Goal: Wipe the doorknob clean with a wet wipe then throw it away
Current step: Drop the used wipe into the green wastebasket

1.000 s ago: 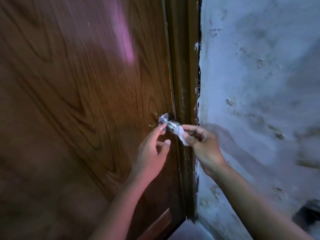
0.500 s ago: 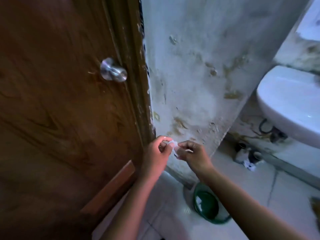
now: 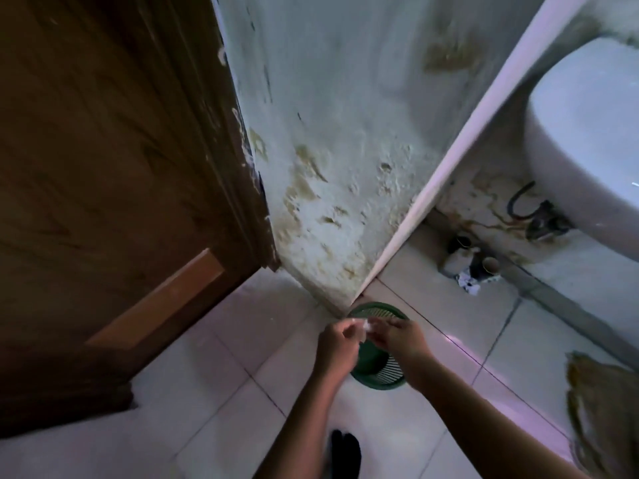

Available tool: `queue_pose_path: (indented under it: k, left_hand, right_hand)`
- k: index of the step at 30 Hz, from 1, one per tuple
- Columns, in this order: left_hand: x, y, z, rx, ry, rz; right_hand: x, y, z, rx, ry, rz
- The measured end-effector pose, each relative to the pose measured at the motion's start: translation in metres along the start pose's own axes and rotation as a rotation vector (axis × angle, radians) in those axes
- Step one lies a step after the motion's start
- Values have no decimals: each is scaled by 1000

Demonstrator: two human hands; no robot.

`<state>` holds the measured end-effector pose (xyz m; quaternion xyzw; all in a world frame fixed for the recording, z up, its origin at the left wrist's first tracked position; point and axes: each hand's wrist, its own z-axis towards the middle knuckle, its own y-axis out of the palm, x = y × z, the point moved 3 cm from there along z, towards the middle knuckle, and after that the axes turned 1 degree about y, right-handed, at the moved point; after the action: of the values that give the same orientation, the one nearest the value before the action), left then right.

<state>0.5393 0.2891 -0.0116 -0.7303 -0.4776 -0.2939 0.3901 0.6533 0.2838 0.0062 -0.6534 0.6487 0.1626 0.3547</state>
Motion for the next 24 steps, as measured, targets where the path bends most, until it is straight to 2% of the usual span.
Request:
queue_pose_path:
  k: [5,12,19,24]
  left_hand:
    - [-63,51,37,-71,-144,-20]
    - [-147,125,102,-132,-272,-139]
    - [-187,178,147,-255,-254,-26]
    - [-202,173,149,-339,-250,95]
  right_hand:
    - [60,4,57,50,-47,-252]
    - [145,4,145,135,21,-212]
    - [196,-19,201,235,75,-308]
    - [203,-29,203,259,121,-350]
